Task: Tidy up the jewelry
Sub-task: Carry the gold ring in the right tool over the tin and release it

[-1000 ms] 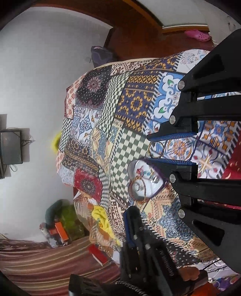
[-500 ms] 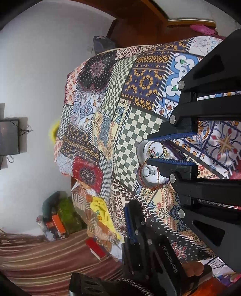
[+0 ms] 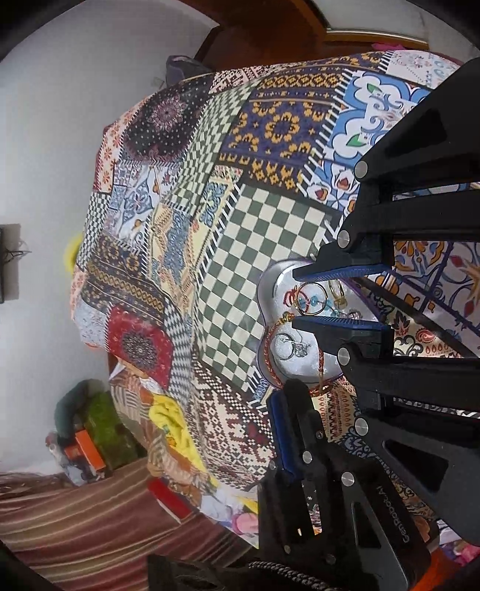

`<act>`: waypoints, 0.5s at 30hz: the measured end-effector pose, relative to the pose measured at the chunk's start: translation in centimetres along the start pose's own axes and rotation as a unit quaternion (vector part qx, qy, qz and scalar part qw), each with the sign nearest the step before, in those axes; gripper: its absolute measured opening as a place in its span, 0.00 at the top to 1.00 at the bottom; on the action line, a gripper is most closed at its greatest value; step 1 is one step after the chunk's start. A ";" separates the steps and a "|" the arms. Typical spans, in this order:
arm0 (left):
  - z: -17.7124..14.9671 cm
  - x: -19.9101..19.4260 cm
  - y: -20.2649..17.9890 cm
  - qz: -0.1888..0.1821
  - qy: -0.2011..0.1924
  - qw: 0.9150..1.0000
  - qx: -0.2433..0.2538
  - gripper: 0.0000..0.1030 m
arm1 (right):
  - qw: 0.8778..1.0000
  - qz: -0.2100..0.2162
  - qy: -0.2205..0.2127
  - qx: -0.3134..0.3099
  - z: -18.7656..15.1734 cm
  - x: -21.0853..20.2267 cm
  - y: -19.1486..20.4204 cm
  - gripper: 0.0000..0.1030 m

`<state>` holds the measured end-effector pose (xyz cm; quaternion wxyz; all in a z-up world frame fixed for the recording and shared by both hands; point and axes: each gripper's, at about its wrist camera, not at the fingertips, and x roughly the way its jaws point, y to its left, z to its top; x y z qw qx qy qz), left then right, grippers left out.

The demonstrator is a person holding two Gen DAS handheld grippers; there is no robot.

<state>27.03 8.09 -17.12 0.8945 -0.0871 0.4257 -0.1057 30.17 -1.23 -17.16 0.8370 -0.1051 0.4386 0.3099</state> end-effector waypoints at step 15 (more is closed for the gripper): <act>-0.1 0.3 0.8 -0.006 0.004 1.000 -0.006 0.92 | 1.000 -0.003 0.022 -0.015 -0.4 1.9 0.3 0.83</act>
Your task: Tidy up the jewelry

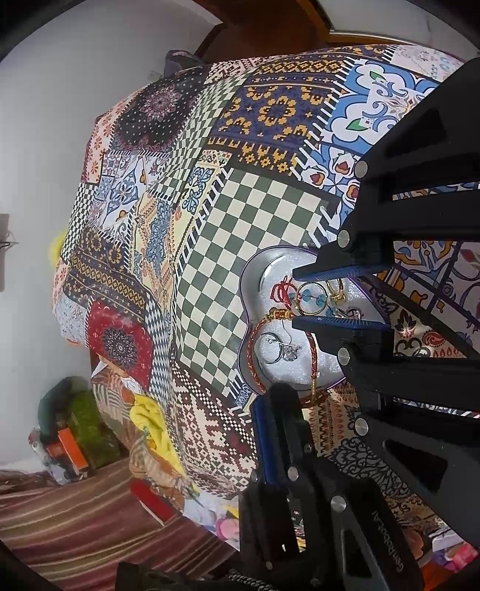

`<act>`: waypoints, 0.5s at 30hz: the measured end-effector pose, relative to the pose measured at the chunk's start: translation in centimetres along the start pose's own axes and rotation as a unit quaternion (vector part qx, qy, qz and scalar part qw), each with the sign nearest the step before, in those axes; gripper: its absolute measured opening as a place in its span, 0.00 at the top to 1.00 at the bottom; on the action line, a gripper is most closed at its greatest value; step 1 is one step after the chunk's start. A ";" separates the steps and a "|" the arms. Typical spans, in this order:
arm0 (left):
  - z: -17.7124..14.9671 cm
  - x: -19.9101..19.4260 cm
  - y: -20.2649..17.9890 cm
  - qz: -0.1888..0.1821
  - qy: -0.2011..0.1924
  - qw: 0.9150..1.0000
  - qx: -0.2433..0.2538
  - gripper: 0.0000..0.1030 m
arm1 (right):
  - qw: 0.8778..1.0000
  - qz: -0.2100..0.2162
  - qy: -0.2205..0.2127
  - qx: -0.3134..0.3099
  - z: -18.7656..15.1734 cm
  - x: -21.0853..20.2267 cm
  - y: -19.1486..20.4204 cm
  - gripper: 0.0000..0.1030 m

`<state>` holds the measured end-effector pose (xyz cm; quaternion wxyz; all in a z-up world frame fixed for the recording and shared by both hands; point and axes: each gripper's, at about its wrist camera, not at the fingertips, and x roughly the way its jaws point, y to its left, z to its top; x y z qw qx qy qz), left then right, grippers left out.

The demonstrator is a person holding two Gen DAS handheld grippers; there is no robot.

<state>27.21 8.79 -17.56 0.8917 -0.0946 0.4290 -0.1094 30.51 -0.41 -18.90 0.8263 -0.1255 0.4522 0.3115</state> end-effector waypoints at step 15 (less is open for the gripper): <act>0.7 -5.2 -0.9 0.023 -0.046 0.999 0.007 0.92 | 1.000 -0.012 -0.025 -0.011 0.0 -3.5 0.7 0.81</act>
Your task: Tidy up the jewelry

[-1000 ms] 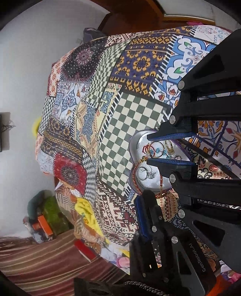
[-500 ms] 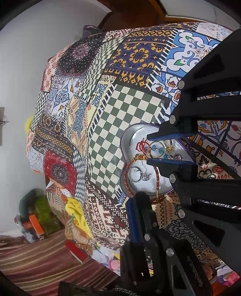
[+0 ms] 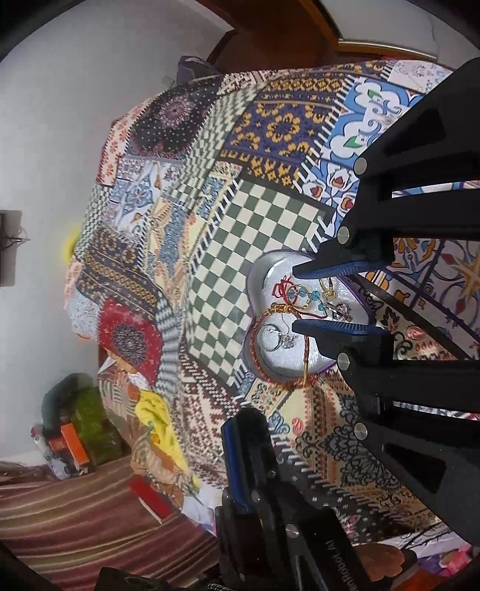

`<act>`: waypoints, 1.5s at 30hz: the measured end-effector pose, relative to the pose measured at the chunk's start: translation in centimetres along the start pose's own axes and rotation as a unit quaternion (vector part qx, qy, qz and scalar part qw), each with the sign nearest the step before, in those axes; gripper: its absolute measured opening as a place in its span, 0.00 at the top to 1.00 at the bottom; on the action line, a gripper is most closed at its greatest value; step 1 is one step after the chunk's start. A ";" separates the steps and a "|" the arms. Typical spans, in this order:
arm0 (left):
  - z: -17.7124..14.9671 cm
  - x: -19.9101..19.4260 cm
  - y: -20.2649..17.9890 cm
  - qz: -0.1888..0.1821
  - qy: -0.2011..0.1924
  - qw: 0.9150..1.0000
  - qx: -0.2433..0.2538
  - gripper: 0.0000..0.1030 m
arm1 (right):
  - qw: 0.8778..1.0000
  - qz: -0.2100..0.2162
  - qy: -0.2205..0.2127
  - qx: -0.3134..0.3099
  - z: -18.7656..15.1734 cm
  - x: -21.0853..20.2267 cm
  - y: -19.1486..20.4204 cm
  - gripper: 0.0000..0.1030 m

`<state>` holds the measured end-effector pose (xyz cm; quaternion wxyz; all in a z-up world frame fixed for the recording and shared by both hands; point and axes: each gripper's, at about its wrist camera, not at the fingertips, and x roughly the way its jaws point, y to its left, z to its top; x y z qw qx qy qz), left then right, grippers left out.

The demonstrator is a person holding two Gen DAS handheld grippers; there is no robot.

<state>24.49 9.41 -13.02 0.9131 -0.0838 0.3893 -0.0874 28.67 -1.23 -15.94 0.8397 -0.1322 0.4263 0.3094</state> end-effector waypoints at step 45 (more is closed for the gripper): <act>-6.2 -26.1 -11.8 0.117 -0.324 0.938 0.050 0.08 | 0.900 -0.163 -0.400 0.054 -8.6 -30.1 8.9 0.06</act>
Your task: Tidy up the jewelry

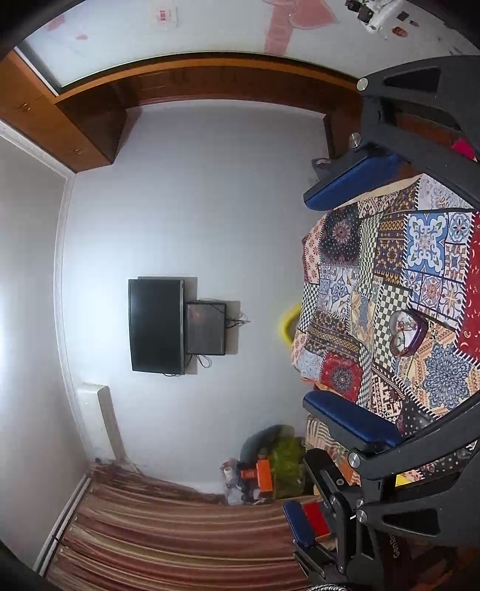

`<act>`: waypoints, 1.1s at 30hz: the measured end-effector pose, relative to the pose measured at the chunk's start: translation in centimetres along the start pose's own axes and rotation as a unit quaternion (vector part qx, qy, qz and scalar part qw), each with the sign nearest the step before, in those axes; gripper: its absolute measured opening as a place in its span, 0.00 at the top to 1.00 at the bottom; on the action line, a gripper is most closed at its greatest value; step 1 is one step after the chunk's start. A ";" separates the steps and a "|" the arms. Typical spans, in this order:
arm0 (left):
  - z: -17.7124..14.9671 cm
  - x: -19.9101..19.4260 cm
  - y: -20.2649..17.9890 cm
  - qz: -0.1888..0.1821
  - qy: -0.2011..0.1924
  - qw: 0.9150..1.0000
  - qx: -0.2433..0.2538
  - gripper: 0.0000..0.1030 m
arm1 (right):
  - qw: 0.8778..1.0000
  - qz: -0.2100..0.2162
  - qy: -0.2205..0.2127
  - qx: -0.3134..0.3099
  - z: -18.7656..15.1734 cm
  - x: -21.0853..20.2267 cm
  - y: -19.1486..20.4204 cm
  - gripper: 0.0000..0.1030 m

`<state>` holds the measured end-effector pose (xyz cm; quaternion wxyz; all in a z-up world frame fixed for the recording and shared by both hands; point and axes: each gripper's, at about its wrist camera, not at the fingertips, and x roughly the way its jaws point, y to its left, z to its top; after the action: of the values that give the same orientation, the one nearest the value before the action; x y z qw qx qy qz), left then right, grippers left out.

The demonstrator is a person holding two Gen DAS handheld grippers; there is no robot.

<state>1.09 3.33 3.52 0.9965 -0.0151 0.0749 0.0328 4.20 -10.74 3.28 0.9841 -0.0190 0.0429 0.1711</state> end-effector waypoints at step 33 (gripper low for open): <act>-0.4 0.5 -0.2 0.019 0.009 1.000 -0.002 0.00 | 1.000 -0.002 0.021 0.011 -0.8 -0.3 -1.1 0.05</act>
<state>1.58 3.19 3.09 0.9950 -0.0157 0.0841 0.0519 4.24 -11.89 2.53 0.9835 -0.0116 0.0656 0.1683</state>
